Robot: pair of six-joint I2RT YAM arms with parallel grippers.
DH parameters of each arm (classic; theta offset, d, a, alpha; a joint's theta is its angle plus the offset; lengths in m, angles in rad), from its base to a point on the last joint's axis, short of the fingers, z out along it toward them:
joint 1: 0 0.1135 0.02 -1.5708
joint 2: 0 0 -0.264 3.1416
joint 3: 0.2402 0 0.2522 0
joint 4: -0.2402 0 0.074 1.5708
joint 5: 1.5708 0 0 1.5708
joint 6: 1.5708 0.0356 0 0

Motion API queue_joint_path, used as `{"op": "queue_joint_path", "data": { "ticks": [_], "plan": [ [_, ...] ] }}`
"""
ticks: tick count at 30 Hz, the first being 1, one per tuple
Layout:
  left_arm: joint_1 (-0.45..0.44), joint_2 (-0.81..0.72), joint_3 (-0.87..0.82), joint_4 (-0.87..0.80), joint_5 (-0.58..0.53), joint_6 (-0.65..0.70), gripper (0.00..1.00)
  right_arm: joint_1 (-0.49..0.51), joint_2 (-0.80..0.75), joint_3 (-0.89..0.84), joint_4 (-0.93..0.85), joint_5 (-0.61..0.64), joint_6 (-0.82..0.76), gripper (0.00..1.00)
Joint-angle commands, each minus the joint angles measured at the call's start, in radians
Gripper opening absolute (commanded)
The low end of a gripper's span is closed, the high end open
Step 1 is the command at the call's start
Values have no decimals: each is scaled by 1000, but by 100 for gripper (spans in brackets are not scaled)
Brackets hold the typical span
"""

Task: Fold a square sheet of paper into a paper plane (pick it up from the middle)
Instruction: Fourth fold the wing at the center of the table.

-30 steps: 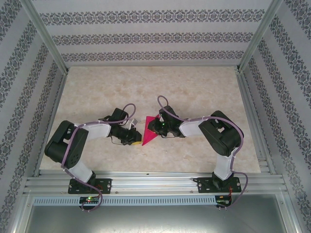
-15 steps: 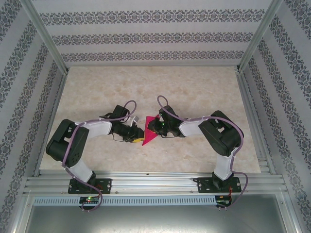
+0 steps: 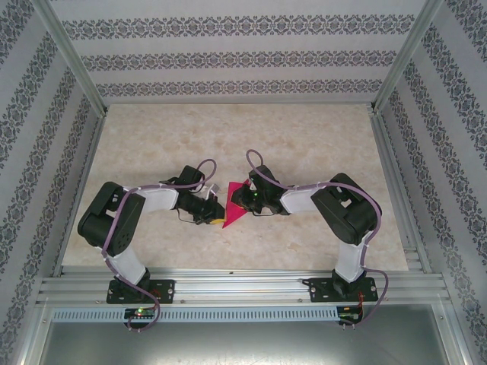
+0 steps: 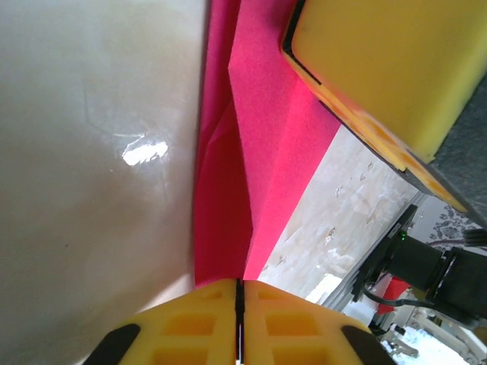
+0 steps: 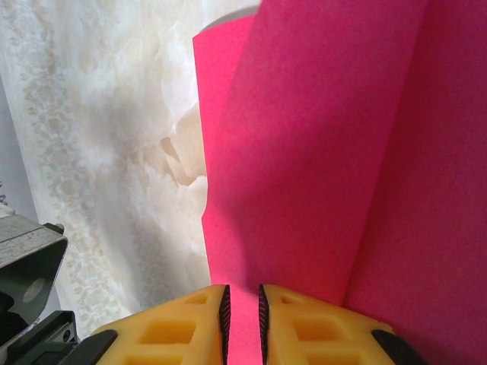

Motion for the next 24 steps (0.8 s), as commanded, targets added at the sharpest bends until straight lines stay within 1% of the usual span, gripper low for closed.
{"op": "queue_joint_path", "data": {
  "ticks": [1,4,7,11,15,18,20,22,24],
  "plan": [
    [-15,15,-12,-16,2,23,8,12,41,-16,-85,15,-20,20],
    [-19,25,-28,-26,7,40,5,12,45,-20,-87,16,-22,20],
    [-24,37,-44,-35,15,56,5,12,49,-19,-87,15,-19,20],
    [-26,40,-64,-54,0,70,7,14,49,-21,-86,17,-20,20],
    [-26,49,-52,-49,23,70,11,14,54,-16,-88,14,-19,21],
    [-26,20,-49,-78,22,86,15,15,57,-15,-94,15,-19,21],
    [-27,8,-45,-97,16,98,16,15,57,-16,-97,17,-21,21],
    [-26,9,-43,-94,33,94,16,14,59,-16,-97,16,-20,21],
    [-29,7,-45,-89,35,92,14,14,60,-16,-98,15,-21,21]
  ]
}}
